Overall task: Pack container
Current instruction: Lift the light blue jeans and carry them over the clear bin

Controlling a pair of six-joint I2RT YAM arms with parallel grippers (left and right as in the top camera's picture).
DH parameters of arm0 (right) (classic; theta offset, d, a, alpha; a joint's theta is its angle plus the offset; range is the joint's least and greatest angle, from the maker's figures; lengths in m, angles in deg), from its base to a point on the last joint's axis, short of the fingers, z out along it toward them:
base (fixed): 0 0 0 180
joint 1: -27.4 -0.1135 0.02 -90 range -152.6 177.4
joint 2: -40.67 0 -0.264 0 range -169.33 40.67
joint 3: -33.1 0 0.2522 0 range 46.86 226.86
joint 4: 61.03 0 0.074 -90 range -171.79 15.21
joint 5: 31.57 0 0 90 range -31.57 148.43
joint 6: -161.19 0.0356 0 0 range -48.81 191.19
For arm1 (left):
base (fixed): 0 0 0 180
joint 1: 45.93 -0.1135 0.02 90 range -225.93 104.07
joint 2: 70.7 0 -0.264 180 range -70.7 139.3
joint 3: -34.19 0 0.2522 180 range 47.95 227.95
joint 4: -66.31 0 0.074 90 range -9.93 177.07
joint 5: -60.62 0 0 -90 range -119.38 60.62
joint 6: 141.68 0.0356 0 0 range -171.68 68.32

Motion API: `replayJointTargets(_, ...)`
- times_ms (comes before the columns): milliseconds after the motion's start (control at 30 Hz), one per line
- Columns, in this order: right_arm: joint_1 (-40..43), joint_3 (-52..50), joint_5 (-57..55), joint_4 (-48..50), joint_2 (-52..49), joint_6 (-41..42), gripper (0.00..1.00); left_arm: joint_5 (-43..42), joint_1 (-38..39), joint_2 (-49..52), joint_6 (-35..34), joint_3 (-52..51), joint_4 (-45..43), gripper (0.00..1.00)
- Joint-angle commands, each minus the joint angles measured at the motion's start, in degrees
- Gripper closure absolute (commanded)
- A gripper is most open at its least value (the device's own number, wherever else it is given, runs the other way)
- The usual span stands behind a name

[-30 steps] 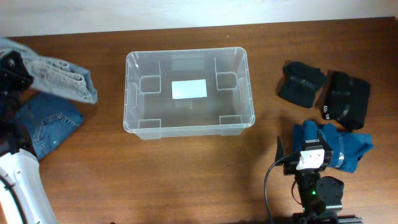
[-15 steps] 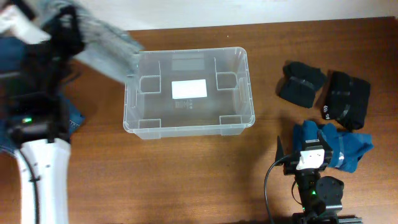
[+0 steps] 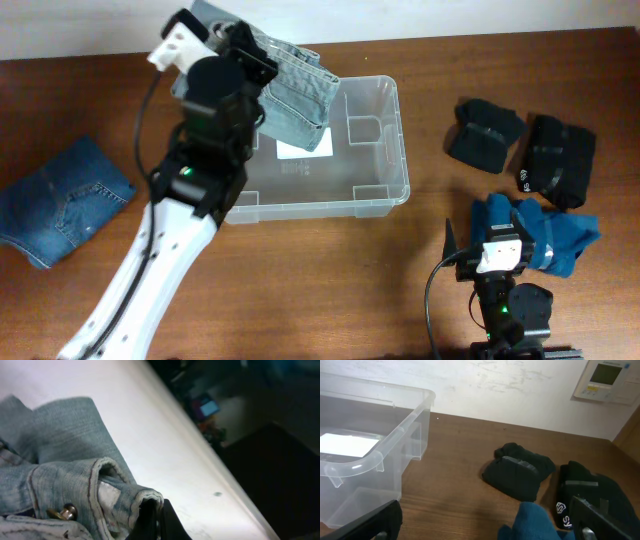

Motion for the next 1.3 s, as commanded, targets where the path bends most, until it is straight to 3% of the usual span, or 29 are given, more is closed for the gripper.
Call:
replayJointTargets(0, 0.48, -0.42, -0.48, -0.13, 0.39, 0.35, 0.02, 3.98, 0.02, 4.22, -10.69, 2.40, -1.27, 0.99)
replayJointTargets(167, 0.48, -0.42, -0.48, -0.13, 0.39, 0.35, 0.02, 3.82, 0.28, 10.36, -16.26, 2.38, -3.45, 0.99)
replayJointTargets(600, 0.48, -0.42, -0.48, -0.13, 0.37, 0.35, 0.02, 3.37, 2.84, 14.03, -19.23, 2.40, -9.27, 0.99)
replayJointTargets(900, 0.48, -0.42, -0.48, -0.11, 0.37, 0.33, 0.02, 3.74, 5.49, 14.03, -19.23, 2.38, -6.36, 0.99)
replayJointTargets(1267, 0.48, -0.42, -0.48, -0.13, 0.39, 0.33, 0.02, 11.67, 5.40, 14.47, -19.21, 2.38, -1.25, 0.99)
